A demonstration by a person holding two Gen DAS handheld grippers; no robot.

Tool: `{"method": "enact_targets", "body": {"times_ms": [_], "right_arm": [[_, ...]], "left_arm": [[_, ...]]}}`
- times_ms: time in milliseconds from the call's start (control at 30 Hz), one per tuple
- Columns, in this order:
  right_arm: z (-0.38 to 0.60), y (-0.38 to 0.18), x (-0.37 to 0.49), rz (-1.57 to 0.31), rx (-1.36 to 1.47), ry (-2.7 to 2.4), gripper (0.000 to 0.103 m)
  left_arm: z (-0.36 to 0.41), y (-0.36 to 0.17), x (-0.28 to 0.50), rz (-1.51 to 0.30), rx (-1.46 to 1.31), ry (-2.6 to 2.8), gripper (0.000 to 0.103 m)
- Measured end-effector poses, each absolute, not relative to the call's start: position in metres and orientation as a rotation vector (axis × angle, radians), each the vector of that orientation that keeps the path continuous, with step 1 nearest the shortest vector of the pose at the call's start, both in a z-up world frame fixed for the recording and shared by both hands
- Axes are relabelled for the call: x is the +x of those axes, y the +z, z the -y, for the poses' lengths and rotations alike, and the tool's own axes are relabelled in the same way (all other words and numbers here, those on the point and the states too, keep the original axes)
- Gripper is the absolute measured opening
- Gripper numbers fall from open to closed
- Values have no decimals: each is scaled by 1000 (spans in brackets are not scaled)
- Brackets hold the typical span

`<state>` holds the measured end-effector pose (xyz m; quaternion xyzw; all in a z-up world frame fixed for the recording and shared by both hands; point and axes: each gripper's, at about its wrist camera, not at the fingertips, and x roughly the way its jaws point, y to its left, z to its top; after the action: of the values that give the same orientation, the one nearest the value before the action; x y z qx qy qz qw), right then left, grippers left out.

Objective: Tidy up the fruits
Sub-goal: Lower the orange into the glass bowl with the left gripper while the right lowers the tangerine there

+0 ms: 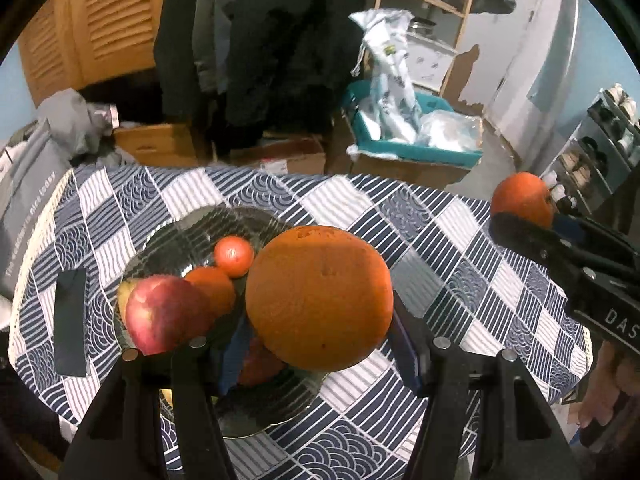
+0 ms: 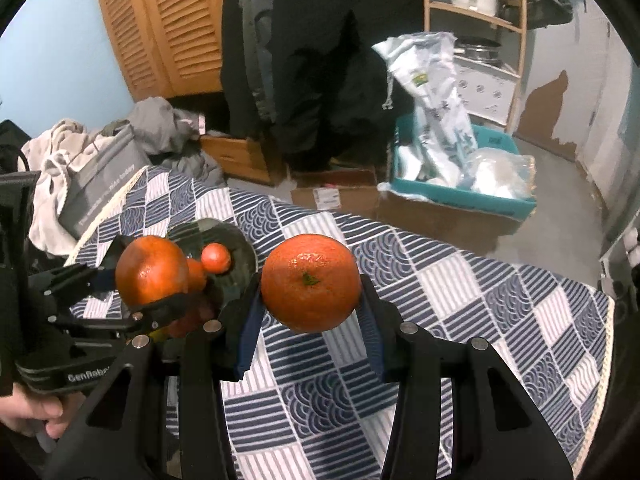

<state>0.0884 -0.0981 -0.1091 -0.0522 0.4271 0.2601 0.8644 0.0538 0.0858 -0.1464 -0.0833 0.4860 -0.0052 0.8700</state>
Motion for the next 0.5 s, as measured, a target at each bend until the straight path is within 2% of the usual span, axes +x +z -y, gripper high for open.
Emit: {"method": "enact_targets", "body": {"times_ms": [500], "right_arm": [[42, -163, 108, -1009, -148, 599, 44]], "left_arm": [[-110, -195, 64, -1138, -192, 46, 64]]}}
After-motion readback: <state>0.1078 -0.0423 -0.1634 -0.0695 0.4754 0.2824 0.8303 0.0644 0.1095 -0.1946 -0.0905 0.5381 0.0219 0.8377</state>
